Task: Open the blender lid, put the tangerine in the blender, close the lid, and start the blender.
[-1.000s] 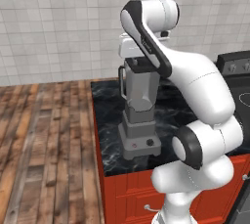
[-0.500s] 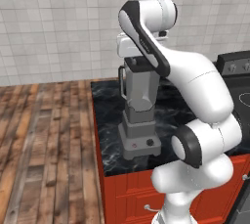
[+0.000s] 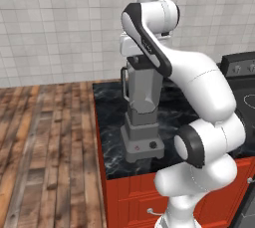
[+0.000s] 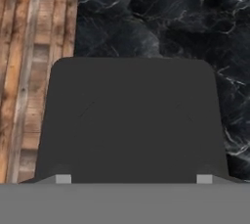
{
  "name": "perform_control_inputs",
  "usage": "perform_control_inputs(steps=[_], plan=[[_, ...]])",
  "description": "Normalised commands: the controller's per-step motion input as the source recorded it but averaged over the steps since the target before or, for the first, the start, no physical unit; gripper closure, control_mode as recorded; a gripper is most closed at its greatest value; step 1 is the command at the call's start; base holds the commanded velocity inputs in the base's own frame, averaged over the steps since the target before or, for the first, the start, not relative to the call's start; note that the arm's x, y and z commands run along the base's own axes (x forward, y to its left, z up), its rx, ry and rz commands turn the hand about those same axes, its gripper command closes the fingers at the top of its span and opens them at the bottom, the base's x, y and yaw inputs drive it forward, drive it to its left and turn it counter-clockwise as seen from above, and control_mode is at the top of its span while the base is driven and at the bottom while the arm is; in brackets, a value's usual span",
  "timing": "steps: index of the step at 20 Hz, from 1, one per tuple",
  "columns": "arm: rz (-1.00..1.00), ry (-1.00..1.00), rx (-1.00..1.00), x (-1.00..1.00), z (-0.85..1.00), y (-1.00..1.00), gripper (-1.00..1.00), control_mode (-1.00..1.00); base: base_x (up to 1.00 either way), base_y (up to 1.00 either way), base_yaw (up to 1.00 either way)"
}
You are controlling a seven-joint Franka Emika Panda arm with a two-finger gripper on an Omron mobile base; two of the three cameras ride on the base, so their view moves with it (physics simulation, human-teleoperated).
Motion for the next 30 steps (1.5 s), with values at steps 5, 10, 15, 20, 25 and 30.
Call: perform_control_inputs(steps=[5,10,15,20,25,30], plan=[[0.0,-0.14,0.0,0.04,-0.18,-0.11,1.0,-1.0,0.0,0.0,0.0],[0.02,-0.04,0.0,0.0,-0.49,-0.1,1.0,-1.0,0.0,0.0,0.0],[0.03,-0.02,0.0,0.0,-0.58,-0.02,1.0,-1.0,0.0,0.0,0.0],[0.03,0.0,0.0,0.0,-0.58,0.0,-1.0,-1.0,0.0,0.0,0.0],[0.01,0.0,0.0,0.0,-0.36,0.0,-1.0,-1.0,0.0,0.0,0.0],[0.0,0.0,0.0,0.0,-0.04,0.0,-1.0,-1.0,0.0,0.0,0.0]])
